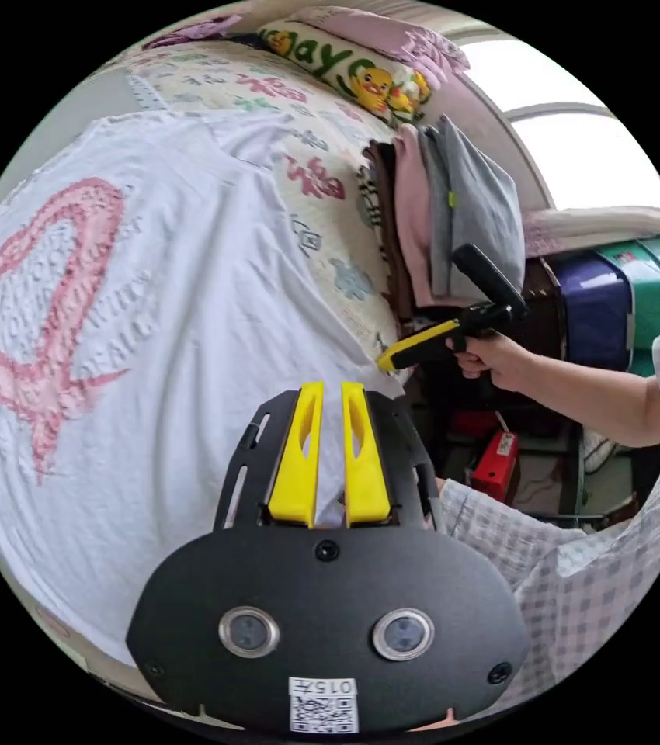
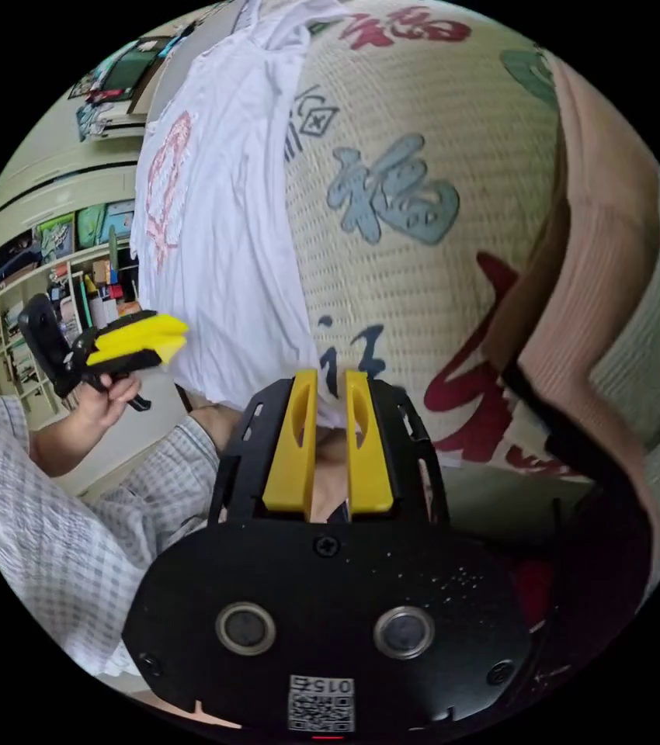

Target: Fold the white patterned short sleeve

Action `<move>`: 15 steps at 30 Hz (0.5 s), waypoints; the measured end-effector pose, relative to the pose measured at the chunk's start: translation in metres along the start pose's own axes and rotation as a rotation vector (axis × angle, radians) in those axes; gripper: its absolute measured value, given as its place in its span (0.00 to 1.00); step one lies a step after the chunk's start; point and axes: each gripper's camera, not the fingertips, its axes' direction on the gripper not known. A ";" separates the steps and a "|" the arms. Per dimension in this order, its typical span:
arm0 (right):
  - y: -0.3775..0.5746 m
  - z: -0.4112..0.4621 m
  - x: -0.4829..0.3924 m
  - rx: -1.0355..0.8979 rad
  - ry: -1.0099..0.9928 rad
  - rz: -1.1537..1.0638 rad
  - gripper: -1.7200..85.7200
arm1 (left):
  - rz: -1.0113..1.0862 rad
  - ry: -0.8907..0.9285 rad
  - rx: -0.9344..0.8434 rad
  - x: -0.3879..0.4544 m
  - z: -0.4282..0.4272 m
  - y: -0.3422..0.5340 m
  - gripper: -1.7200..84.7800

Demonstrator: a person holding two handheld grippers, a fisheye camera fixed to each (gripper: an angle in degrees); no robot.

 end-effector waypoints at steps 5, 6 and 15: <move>0.016 -0.008 -0.025 -0.055 -0.038 -0.082 0.06 | -0.030 0.068 -0.068 -0.001 0.026 0.002 0.09; 0.020 -0.014 -0.035 -0.059 0.025 -0.097 0.04 | -0.036 0.092 -0.060 -0.005 0.021 0.002 0.09; 0.072 -0.076 -0.054 0.031 0.036 0.032 0.02 | -0.105 -0.029 0.043 -0.062 -0.053 0.023 0.08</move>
